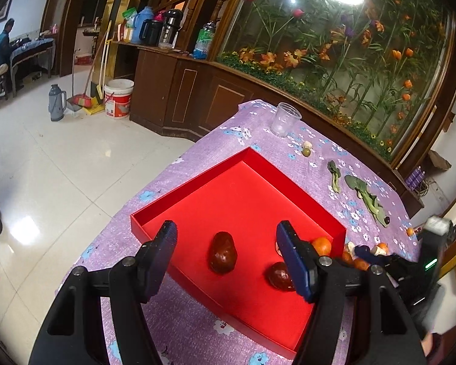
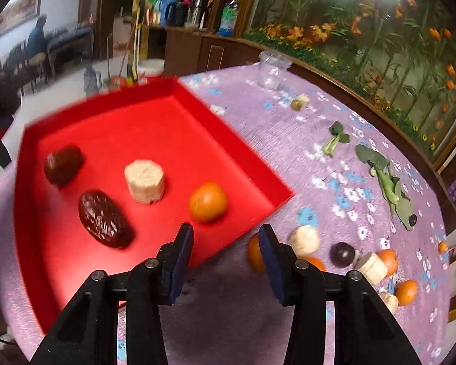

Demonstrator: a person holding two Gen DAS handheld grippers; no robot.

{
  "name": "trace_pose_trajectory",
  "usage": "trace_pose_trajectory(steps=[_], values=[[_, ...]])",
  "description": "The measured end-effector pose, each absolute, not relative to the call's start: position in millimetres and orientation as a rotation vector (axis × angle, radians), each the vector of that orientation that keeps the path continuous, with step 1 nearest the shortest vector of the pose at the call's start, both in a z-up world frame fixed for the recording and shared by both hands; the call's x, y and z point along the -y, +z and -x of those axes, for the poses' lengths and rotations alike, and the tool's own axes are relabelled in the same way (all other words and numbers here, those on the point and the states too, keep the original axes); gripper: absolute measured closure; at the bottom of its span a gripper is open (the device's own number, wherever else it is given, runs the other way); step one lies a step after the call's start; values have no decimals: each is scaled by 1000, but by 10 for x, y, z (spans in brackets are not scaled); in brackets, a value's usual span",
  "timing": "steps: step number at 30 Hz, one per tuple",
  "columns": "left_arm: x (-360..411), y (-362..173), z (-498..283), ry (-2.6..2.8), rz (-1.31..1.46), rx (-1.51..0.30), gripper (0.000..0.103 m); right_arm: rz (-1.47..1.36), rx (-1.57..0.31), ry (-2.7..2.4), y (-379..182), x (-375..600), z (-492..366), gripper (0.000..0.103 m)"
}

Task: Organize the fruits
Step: 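Lift both open tools out of the red tray back over the fruit, then grasp a mandarin with the right tool while the left tool grasps another mandarin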

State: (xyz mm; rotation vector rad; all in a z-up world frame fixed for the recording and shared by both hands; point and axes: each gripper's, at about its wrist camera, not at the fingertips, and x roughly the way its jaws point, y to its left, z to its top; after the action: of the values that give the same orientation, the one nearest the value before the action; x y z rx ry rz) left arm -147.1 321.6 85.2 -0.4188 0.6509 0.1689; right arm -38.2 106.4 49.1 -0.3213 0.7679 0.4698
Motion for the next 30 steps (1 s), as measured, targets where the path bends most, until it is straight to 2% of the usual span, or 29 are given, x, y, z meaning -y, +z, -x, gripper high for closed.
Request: trace_pose_trajectory(steps=[2, 4, 5, 13, 18, 25, 27, 30], values=[[-3137, 890, 1466, 155, 391, -649, 36, 205, -755, 476, 664, -792, 367, 53], [-3060, 918, 1452, 137, 373, -647, 32, 110, -738, 444, 808, -393, 369, 41], [-3034, 925, 1455, 129, 368, -645, 31, 76, -737, 418, 861, -223, 372, 39], [-2543, 854, 1284, 13, 310, -695, 29, -53, -831, 319, 582, 734, 409, 39], [-2294, 842, 1213, -28, 278, -718, 29, -35, -832, 480, 491, 441, 483, 38], [-2260, 867, 1225, -19, 271, -715, 29, 218, -783, 661, 372, -424, 420, 38], [-2283, 859, 1219, -17, 276, -719, 29, 248, -786, 676, 319, -551, 365, 40], [-2301, 844, 1209, -16, 277, -725, 29, 315, -796, 683, 196, -721, 277, 50]])
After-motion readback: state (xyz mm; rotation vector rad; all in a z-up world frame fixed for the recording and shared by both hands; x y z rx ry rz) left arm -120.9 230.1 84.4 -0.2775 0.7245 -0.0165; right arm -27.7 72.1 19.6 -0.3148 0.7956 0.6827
